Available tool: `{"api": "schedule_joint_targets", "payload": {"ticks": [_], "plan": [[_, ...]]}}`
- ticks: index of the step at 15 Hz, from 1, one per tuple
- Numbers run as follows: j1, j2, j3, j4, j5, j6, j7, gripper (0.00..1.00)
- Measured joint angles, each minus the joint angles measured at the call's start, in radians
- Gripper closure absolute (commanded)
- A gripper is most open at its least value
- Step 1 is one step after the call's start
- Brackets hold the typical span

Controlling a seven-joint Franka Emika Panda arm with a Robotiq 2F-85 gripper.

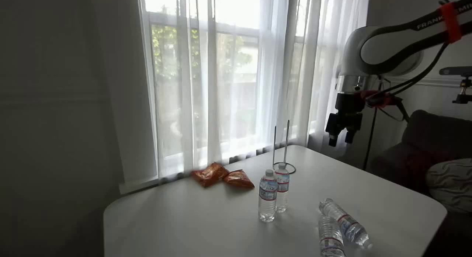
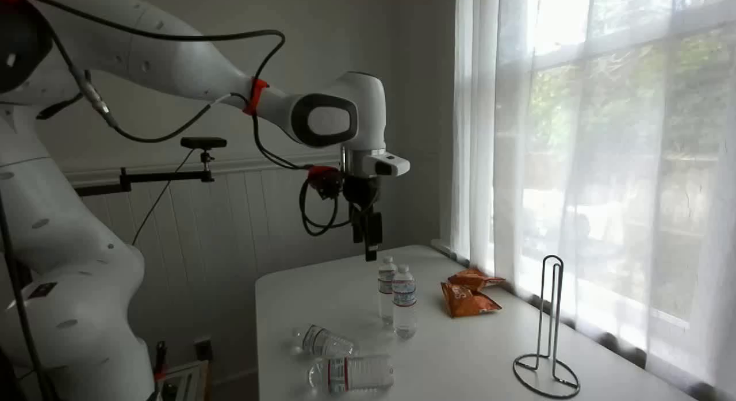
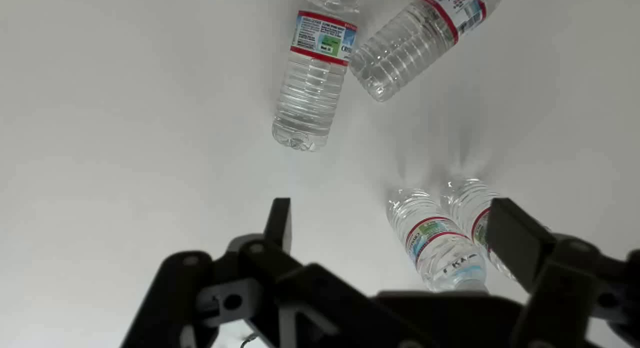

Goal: Pick up the the fallen water bottles one by one and place them the right way up on the table

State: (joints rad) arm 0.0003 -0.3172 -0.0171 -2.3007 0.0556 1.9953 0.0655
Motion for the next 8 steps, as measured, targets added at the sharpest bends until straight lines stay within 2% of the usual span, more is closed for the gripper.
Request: {"api": "schedule_joint_targets", "payload": {"ticks": [8], "plan": [[0.004, 0.01, 0.008, -0.002, 0.01, -0.002, 0.014, 0.0]]}}
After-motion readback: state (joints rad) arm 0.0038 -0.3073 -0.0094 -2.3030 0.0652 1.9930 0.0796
